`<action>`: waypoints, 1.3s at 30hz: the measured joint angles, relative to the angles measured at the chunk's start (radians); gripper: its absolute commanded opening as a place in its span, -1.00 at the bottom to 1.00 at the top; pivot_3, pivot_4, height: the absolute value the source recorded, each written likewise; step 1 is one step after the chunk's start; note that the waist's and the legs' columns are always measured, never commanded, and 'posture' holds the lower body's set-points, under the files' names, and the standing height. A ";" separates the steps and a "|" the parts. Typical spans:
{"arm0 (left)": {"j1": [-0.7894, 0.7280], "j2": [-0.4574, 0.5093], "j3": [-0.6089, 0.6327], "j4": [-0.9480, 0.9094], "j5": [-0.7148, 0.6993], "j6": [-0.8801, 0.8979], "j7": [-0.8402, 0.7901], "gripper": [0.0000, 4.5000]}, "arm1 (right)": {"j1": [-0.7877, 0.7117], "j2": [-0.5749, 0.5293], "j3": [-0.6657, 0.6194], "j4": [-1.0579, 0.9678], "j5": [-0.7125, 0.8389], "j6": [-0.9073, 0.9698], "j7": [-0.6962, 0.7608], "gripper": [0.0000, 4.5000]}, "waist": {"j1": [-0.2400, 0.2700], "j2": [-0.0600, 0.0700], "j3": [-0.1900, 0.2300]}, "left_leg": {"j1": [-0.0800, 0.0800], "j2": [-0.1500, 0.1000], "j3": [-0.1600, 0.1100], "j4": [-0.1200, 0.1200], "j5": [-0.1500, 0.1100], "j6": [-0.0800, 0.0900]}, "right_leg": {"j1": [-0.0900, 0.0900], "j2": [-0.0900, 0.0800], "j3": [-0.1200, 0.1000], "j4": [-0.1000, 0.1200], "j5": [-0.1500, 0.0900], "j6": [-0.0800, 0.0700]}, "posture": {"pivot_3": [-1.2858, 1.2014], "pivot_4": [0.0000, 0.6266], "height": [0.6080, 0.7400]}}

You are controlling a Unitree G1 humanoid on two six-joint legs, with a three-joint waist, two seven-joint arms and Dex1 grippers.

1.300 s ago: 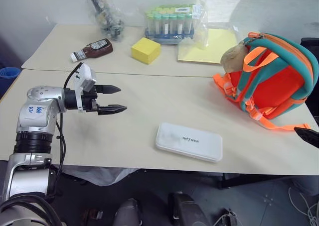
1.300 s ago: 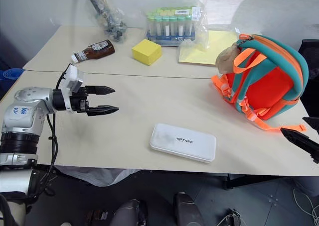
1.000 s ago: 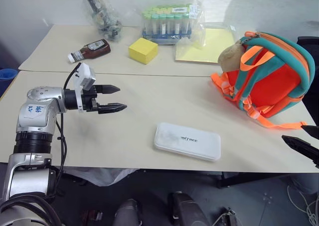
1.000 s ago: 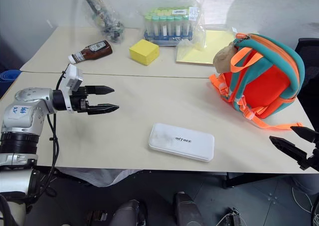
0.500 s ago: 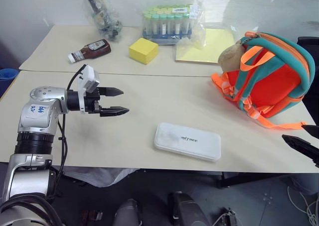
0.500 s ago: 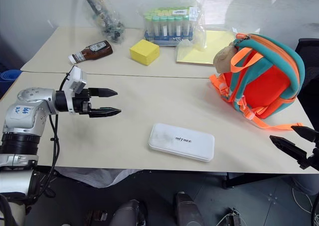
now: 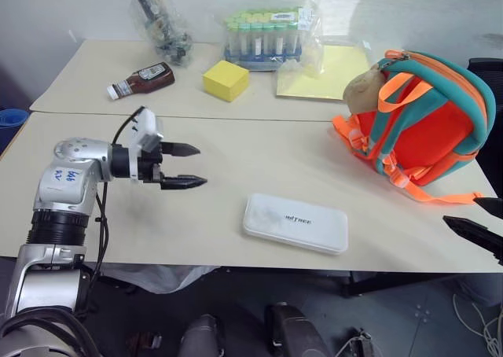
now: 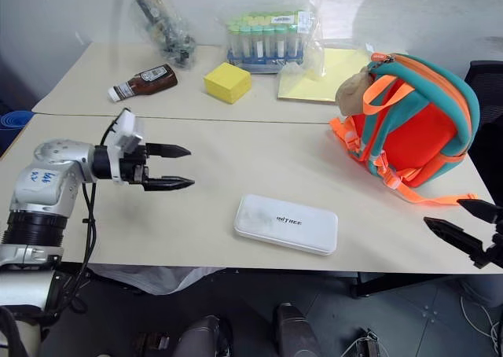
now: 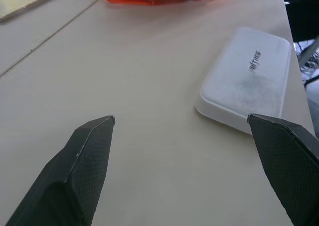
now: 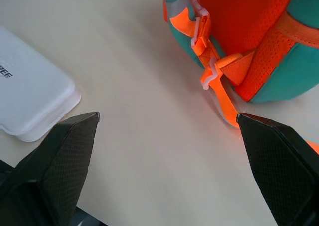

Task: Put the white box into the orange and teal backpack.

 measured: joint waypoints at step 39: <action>0.104 -0.179 -0.232 -0.128 0.177 0.007 0.087 -1.00 | -0.531 0.105 0.817 0.171 -0.397 -0.106 -0.096 -1.00 | 0.000 0.000 0.000 | -0.002 0.002 0.000 0.011 -0.001 0.001 | -0.001 0.000 0.000 0.006 0.000 0.000 | 0.03 -0.52 1.00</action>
